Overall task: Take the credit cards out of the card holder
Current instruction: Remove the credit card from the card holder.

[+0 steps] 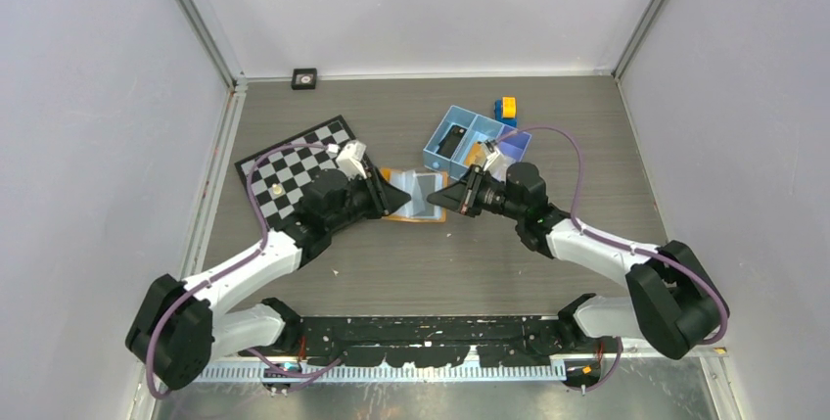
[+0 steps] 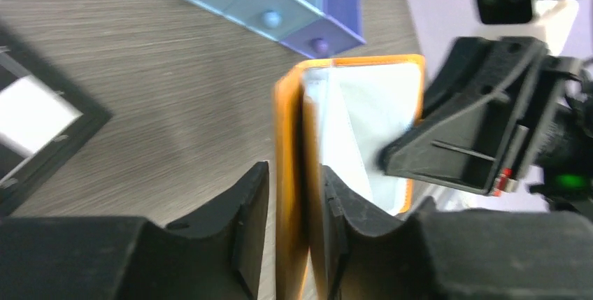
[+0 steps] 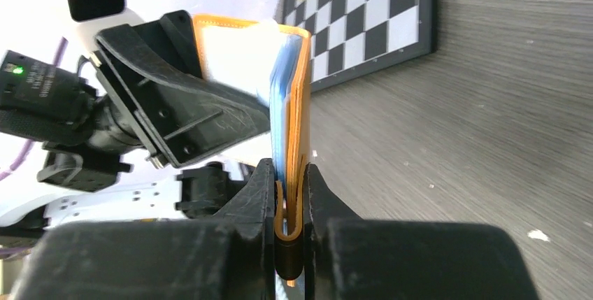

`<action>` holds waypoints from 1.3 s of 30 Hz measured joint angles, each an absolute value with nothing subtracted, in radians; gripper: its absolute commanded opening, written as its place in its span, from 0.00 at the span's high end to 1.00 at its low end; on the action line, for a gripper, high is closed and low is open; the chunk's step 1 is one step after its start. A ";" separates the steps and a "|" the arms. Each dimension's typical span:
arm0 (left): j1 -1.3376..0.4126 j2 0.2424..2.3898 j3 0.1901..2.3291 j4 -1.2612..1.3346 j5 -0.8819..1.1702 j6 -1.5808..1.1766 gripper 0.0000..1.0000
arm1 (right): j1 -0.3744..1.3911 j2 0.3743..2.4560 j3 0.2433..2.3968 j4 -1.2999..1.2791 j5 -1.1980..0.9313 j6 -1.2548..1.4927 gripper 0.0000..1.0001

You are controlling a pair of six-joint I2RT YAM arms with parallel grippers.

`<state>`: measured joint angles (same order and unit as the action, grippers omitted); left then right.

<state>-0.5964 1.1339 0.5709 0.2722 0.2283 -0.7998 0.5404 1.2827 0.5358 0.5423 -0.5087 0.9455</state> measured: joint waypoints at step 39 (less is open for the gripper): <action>-0.944 1.326 0.876 -0.110 -0.275 -0.459 0.06 | 0.561 1.273 0.617 0.231 -0.337 0.818 1.00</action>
<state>-0.9443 1.3258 0.8764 -0.1097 -0.2752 -0.4591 0.5613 1.2728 0.6170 0.2306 -0.3374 0.8181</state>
